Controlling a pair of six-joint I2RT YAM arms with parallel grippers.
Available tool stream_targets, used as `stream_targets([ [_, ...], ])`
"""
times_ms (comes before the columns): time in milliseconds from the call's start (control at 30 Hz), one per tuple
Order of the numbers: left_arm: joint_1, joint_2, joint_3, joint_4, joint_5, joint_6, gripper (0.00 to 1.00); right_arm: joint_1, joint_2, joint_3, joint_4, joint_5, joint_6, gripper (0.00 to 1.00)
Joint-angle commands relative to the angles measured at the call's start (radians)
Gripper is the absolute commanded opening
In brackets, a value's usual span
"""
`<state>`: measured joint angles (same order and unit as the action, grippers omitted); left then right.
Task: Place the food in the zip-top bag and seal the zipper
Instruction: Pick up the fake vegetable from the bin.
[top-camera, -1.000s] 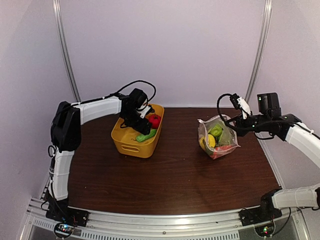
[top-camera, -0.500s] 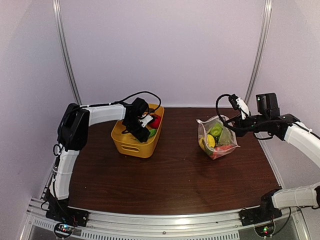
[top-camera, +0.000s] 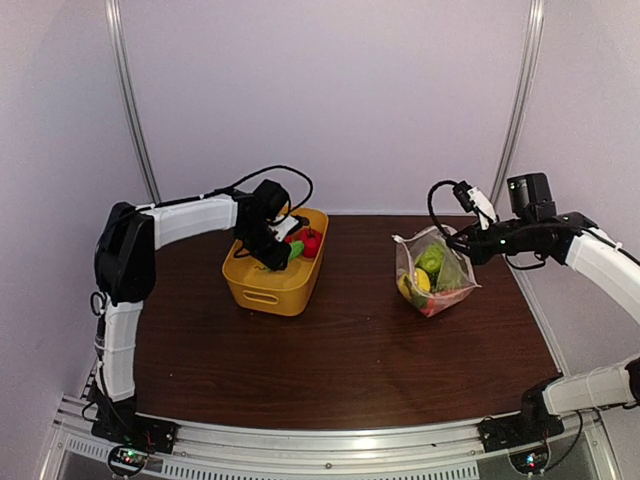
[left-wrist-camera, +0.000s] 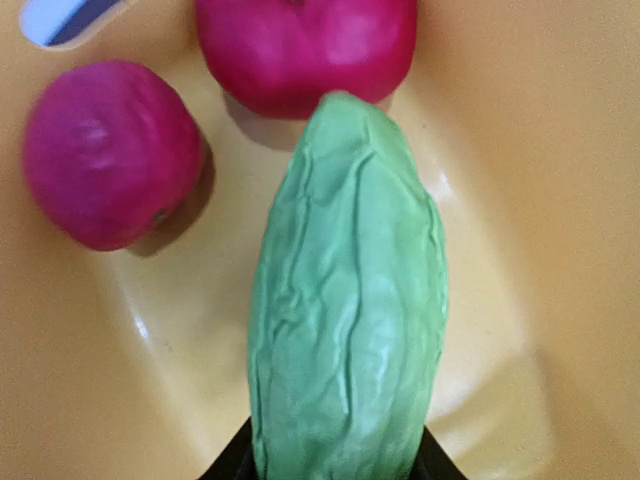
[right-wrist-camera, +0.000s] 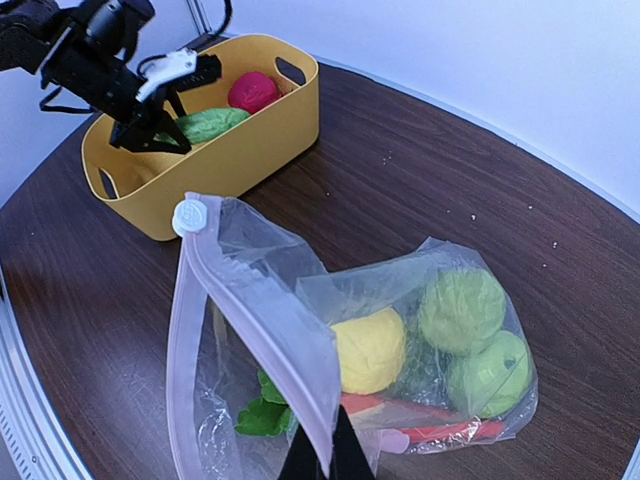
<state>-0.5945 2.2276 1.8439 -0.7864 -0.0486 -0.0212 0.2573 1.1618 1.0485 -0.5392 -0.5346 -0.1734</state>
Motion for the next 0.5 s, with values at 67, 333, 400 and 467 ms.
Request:
stream_targets([
  [67,-0.009,-0.267,-0.04,0.01,0.018,-0.086,0.33,-0.004,0.03,0.085,-0.075,0.077,-0.025,0.0],
  [333,-0.027,-0.403,-0.162,0.246,0.31,-0.148,0.3,-0.004,0.151,0.172,-0.112,0.103,-0.082,0.0],
  [400,-0.03,-0.415,-0.179,0.308,0.396,-0.14,0.29,-0.004,0.173,0.183,-0.11,0.104,-0.089,0.0],
  [467,-0.034,-0.413,-0.167,0.338,0.456,-0.131,0.26,-0.004,0.183,0.193,-0.102,0.102,-0.089,0.0],
])
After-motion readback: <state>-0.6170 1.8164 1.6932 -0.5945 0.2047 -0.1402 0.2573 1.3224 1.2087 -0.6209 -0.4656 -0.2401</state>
